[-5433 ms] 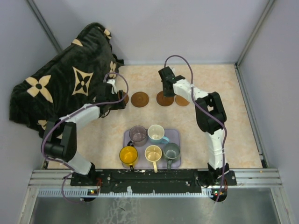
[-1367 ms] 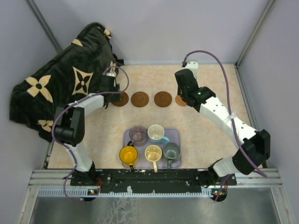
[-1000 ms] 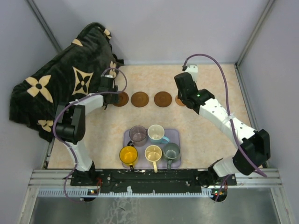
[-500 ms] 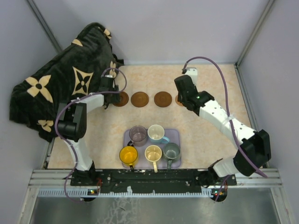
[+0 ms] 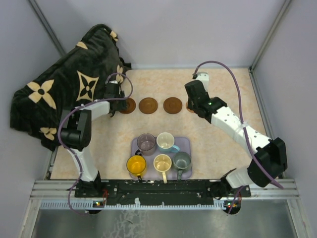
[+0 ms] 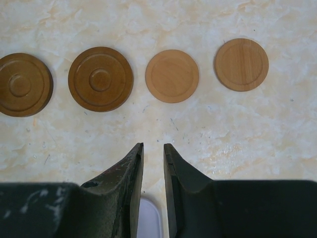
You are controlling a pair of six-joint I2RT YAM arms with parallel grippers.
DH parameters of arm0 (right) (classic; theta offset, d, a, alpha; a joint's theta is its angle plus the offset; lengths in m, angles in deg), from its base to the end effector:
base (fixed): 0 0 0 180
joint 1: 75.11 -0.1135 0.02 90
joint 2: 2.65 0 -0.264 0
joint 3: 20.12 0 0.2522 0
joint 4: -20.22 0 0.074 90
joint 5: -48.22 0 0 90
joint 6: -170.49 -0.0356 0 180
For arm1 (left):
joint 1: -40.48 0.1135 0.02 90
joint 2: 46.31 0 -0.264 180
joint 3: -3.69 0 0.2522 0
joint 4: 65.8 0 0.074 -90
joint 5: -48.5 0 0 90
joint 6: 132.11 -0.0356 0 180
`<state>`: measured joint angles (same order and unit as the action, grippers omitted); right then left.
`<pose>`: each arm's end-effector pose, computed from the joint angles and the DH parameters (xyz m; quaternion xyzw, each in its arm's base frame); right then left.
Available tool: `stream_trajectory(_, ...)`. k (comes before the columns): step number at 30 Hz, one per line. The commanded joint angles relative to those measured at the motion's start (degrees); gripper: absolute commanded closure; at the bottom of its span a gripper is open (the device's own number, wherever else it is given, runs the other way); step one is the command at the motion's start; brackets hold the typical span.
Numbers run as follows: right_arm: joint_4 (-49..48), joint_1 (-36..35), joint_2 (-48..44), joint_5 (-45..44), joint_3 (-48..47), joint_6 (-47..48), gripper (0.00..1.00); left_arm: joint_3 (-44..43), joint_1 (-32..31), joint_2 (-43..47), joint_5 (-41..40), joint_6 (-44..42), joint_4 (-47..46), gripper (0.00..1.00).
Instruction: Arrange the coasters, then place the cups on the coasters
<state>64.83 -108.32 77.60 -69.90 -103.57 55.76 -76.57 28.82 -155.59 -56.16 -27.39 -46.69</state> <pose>0.2653 0.1536 0.3181 0.0343 0.8891 -0.0004 0.4564 0.3936 -0.0720 0.1596 -0.0703 0.9248 0.0352 0.3722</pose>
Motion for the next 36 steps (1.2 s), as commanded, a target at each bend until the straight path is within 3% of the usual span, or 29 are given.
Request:
stream_trajectory(1,-1.7,-0.4,-1.5,0.5,-0.3,-0.9,0.76,1.9,1.0,0.6,-1.3,0.2,3.0,0.28)
stream_trajectory(22,-1.5,-0.4,-1.6,0.4,-0.8,-1.1,0.76,2.5,1.1,1.9,-0.3,0.2,2.7,0.28)
stream_trajectory(36,-3.8,-0.4,-0.4,-5.0,-1.9,1.3,0.74,-5.4,1.1,7.0,3.6,-2.6,2.0,0.18)
